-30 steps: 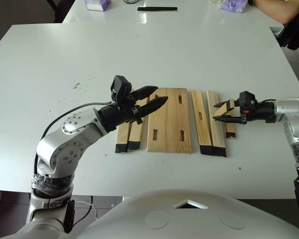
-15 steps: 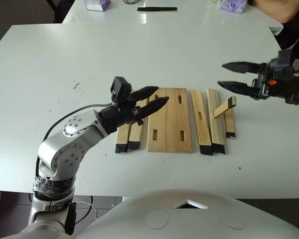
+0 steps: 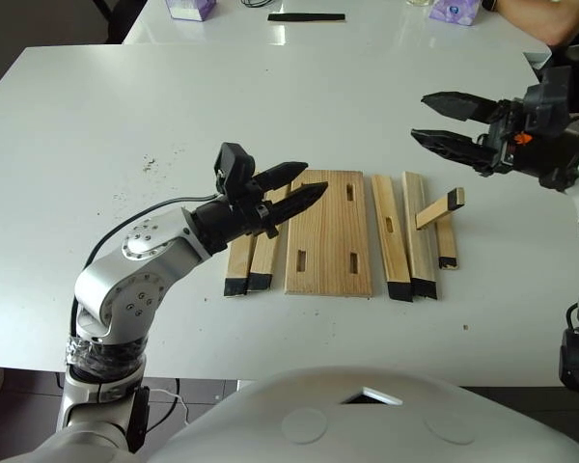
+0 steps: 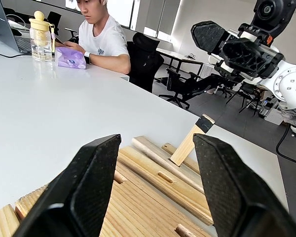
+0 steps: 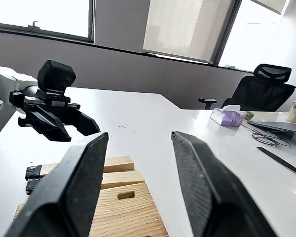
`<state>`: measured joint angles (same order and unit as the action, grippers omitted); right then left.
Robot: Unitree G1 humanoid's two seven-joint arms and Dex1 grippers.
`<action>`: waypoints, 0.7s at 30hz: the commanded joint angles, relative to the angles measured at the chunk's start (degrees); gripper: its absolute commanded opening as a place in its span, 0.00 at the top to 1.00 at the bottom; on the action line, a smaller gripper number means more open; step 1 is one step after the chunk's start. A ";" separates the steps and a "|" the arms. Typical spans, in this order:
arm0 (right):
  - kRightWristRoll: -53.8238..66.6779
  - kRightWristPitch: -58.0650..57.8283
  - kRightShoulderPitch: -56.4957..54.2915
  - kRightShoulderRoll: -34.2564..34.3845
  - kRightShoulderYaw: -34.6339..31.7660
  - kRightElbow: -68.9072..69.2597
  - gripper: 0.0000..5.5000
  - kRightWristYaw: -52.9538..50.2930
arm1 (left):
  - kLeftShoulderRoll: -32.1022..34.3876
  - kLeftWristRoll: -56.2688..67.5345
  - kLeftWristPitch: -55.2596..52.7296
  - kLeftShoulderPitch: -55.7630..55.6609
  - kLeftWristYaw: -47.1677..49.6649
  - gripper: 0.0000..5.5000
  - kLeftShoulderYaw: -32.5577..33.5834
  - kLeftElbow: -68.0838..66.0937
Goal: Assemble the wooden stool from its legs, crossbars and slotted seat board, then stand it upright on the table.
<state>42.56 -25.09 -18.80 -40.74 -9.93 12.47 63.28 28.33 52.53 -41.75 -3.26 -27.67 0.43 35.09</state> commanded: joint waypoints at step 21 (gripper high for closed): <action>4.11 -1.84 7.23 5.22 -1.21 2.91 0.57 -3.14 | 1.22 0.16 -1.95 -3.57 -2.64 0.50 0.13 -2.00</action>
<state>43.08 -24.86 -8.54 -33.59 -8.01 11.17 61.24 29.32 52.53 -43.05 -6.18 -30.32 0.18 32.82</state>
